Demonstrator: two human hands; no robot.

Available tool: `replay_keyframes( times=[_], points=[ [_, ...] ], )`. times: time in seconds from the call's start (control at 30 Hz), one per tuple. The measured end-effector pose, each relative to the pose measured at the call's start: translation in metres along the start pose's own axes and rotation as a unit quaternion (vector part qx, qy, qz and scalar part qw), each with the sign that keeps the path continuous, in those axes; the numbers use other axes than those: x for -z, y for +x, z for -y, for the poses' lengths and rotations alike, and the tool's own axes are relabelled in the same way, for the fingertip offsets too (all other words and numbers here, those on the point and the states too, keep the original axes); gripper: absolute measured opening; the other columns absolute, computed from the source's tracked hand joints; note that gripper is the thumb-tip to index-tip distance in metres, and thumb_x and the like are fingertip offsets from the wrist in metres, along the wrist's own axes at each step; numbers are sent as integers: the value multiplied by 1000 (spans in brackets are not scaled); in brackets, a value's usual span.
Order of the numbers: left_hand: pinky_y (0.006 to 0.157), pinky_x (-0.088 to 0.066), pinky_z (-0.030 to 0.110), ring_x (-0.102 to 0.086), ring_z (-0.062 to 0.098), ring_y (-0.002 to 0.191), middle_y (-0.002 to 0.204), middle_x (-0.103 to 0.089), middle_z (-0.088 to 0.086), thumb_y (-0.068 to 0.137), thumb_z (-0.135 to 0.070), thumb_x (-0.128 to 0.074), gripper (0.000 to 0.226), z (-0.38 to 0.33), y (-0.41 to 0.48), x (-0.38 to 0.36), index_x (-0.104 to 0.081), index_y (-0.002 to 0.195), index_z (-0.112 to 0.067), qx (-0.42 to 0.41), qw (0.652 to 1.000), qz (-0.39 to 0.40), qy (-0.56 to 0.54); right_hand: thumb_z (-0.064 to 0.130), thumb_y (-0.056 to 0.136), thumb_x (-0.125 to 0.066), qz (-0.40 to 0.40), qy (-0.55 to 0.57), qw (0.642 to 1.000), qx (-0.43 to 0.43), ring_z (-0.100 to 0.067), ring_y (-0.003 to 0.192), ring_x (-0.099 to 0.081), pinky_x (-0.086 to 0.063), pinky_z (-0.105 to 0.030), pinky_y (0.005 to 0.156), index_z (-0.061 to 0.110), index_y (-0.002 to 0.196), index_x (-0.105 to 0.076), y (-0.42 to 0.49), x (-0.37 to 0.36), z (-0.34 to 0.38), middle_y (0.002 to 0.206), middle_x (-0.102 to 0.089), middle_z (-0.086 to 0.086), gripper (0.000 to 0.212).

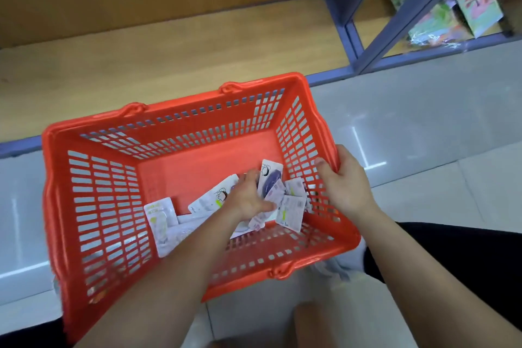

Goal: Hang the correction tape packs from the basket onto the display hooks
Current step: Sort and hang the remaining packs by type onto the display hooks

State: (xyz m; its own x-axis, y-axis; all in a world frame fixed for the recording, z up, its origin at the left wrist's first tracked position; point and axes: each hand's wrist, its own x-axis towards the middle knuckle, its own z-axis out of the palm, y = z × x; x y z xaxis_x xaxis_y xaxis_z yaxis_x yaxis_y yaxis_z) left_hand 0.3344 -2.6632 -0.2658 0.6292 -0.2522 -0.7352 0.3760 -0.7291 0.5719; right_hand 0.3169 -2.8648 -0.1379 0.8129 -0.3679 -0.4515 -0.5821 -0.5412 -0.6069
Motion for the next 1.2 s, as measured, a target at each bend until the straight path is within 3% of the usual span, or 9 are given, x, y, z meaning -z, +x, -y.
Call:
replay_keyframes(
  times=[0.07, 0.23, 0.4, 0.57, 0.63, 0.73, 0.87, 1.03, 1.2],
  points=[
    [109, -45, 48, -45, 24, 138, 155, -35, 3, 68, -39, -92, 113, -1, 6, -5, -25, 158, -24, -5, 999, -31, 35, 34, 100, -58, 6, 12, 1000, -8, -22, 95, -71, -55, -46, 91, 27, 110, -63, 3, -2, -1, 102, -75, 4, 13],
    [98, -50, 44, -54, 27, 126, 132, -57, 4, 78, -46, -75, 68, -3, 16, -3, -52, 138, -22, -11, 995, -40, 86, 57, 85, -47, -10, -3, 1000, -17, -29, 96, -71, -56, -49, 88, 24, 109, -63, 7, -7, -1, 103, -75, 0, 44],
    [100, -49, 41, -59, 20, 115, 123, -63, 0, 82, -64, -64, 63, -1, 11, -9, -59, 129, -23, -27, 998, -39, 28, 65, 79, -41, -9, -7, 1000, -19, -27, 93, -71, -58, -49, 86, 29, 107, -59, 7, -7, -1, 100, -75, 3, 49],
    [91, -41, 29, -60, 17, 115, 124, -65, 1, 101, -39, -60, 36, -12, 12, -9, -59, 131, -19, 3, 989, 4, -146, 65, 81, -41, -8, -9, 1000, -12, -26, 92, -72, -58, -50, 85, 35, 106, -55, 7, -6, -3, 100, -75, 5, 42],
    [102, -39, 34, -54, 18, 127, 134, -59, -4, 95, -59, -60, 57, -15, 10, -5, -53, 140, -24, 19, 984, 25, -177, 65, 81, -41, -10, -9, 1000, -11, -26, 92, -72, -59, -50, 85, 36, 106, -55, 7, -7, -3, 100, -75, 5, 41],
    [120, -33, 46, -42, 22, 145, 157, -43, -6, 62, -87, -72, 122, -21, 9, -5, -23, 159, -30, 29, 982, 74, -173, 64, 81, -42, -12, -7, 1000, -8, -25, 90, -72, -59, -50, 84, 34, 106, -56, 9, -9, -5, 99, -75, 5, 41],
    [121, -31, 44, -31, 26, 151, 165, -30, -2, 68, -57, -89, 135, -31, 10, -9, 3, 163, -28, 16, 989, 116, -88, 61, 84, -43, -12, 0, 1000, -7, -21, 88, -73, -60, -50, 83, 36, 105, -57, 10, -11, -8, 99, -74, 8, 35],
    [107, -49, 47, -66, 21, 117, 131, -66, 2, 81, -24, -77, 72, -11, 8, 10, -44, 145, -25, 23, 978, 58, -201, 65, 84, -42, -19, 3, 1000, -4, -24, 90, -73, -60, -51, 85, 44, 105, -52, 13, -14, -12, 101, -75, 7, 31],
    [97, -52, 37, -68, 19, 106, 110, -69, -7, 94, -21, -67, 55, -6, 3, 10, -42, 143, -23, 41, 975, 10, -217, 66, 83, -41, -17, 1, 1000, -5, -23, 90, -74, -60, -52, 85, 46, 104, -52, 15, -16, -15, 102, -75, 8, 31]
  ],
)
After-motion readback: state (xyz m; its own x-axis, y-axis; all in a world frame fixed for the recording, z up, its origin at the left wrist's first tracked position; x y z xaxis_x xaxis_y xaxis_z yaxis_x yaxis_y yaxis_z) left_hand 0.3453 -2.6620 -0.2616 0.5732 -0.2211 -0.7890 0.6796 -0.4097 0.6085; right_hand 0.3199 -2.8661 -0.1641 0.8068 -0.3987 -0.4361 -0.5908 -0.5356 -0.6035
